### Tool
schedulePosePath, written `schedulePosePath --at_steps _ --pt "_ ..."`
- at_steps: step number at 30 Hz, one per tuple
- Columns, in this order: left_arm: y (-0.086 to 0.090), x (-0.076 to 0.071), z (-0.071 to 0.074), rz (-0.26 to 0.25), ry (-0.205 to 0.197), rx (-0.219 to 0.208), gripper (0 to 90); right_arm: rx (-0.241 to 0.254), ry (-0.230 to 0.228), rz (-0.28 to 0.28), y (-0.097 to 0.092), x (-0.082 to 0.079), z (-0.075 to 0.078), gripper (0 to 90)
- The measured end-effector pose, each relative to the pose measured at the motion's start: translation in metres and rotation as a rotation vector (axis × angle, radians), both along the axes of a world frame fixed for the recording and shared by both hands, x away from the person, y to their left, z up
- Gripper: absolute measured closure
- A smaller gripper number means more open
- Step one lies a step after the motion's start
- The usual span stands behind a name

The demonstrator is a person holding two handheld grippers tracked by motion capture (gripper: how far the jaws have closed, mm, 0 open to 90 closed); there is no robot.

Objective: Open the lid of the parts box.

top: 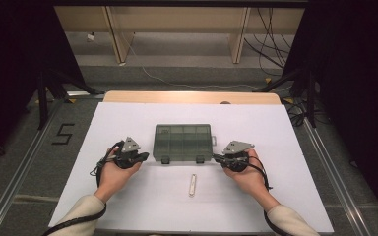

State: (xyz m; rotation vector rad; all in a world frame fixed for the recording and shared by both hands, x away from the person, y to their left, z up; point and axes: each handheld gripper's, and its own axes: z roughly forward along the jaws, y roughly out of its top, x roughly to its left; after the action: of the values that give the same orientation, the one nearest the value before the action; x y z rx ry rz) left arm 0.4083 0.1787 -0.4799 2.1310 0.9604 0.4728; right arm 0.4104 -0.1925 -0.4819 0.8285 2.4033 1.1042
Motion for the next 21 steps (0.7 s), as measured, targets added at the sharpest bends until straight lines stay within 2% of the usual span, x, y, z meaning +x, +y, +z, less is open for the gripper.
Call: schedulePosePath --at_steps 1,2,3,4,5,8,11,13,16,18,20,21 --pt "0.001 0.0007 0.0007 -0.026 0.016 0.034 89.5 -0.002 0.001 0.004 -0.0004 0.0002 -0.0001 90.0" --pt "0.001 0.0007 0.0007 -0.026 0.016 0.034 89.5 -0.002 0.001 0.004 -0.0004 0.0002 -0.0001 90.0" --pt "-0.0035 0.0004 -0.0021 -0.004 0.0 -0.01 89.6 -0.002 -0.001 0.004 -0.0004 0.0003 -0.001 90.0" --pt "-0.0035 0.0004 -0.0021 -0.004 0.0 -0.01 89.5 -0.003 0.003 0.003 -0.0003 0.0001 -0.0012 90.0" --pt "-0.0003 0.0006 0.0005 -0.043 0.012 0.054 89.5 -0.002 0.005 0.002 -0.0001 0.0 -0.0016 90.0" --pt "-0.001 0.0003 -0.0001 -0.039 0.013 0.044 89.6 0.002 0.017 -0.001 0.0004 -0.0006 -0.0012 90.0" --pt "-0.0013 0.0002 0.0001 -0.044 0.011 0.049 89.5 0.004 0.003 0.003 0.0003 -0.0002 -0.0009 90.0" --pt "-0.0023 -0.0003 -0.0008 -0.039 0.014 0.037 89.5 0.003 -0.006 0.015 0.0009 -0.0004 -0.0006 90.0" --pt "-0.0023 -0.0005 -0.0003 -0.041 0.009 0.036 89.5 0.004 -0.002 0.012 0.0018 -0.0013 0.0001 90.0" --pt "-0.0013 -0.0005 0.001 -0.048 0.004 0.052 89.5 0.007 -0.007 0.011 0.0021 -0.0018 0.0007 90.0" --pt "-0.0036 -0.0013 0.0 -0.038 0.0 0.011 89.5 0.007 -0.011 0.011 0.002 -0.002 0.0014 90.0" --pt "-0.0036 -0.0013 0.0 -0.038 0.0 0.011 89.5 0.007 -0.011 0.011 0.002 -0.002 0.0014 90.0"
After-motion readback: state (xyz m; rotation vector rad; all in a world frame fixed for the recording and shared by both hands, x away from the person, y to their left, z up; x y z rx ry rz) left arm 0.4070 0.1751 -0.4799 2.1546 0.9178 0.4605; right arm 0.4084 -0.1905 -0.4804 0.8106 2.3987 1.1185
